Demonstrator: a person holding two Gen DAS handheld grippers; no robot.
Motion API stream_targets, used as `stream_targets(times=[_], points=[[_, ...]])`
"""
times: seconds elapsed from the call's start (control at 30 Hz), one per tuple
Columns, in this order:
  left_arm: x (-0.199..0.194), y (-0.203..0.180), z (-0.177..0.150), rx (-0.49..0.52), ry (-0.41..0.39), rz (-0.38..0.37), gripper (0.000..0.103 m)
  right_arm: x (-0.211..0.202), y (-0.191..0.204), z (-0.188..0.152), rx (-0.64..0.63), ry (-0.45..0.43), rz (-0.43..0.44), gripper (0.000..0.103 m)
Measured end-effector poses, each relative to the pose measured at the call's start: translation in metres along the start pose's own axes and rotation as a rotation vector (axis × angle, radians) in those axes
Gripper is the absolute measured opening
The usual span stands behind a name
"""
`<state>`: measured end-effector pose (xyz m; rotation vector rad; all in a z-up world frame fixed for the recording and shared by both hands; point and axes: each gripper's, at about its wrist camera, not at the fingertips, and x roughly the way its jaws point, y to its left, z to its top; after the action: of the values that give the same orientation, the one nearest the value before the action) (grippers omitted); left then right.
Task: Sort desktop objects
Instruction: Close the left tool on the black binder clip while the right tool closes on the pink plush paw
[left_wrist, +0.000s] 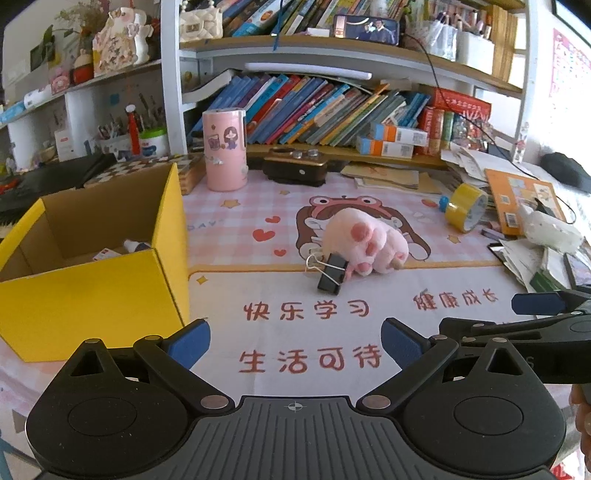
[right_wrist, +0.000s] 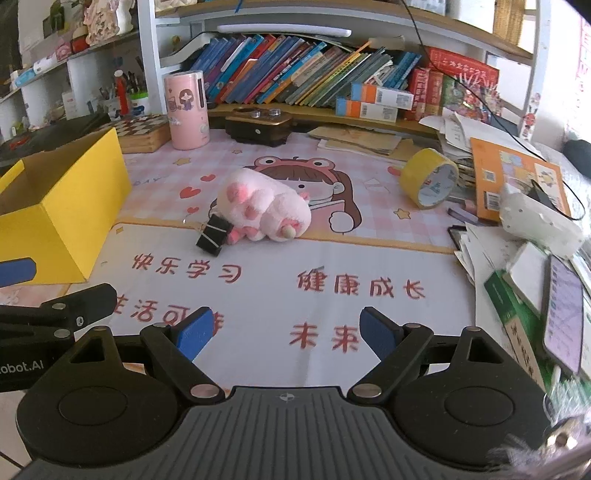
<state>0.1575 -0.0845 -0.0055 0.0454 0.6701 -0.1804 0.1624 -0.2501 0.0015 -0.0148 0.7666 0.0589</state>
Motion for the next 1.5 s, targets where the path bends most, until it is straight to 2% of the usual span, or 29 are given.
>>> stream_targets(times=[0.4,0.57,0.8,1.17,1.33,1.5], points=[[0.027,-0.025,0.014,-0.060,0.038,0.086,0.100,0.039,-0.029,0.027,-0.078,0.026,0.084,0.086],[0.038,-0.032,0.018,-0.083,0.056,0.123,0.100,0.057,-0.034,0.041,-0.161,0.011,0.118,0.088],[0.048,-0.036,0.020,-0.106,0.080,0.166,0.100,0.086,-0.030,0.059,-0.340,-0.018,0.160,0.090],[0.057,-0.036,0.022,-0.131,0.101,0.209,0.100,0.125,-0.013,0.079,-0.486,-0.034,0.221,0.090],[0.060,-0.032,0.022,-0.147,0.111,0.224,0.100,0.141,0.001,0.081,-0.560,-0.009,0.263,0.090],[0.063,-0.032,0.024,-0.154,0.118,0.220,0.100,0.157,0.012,0.084,-0.628,-0.030,0.244,0.090]])
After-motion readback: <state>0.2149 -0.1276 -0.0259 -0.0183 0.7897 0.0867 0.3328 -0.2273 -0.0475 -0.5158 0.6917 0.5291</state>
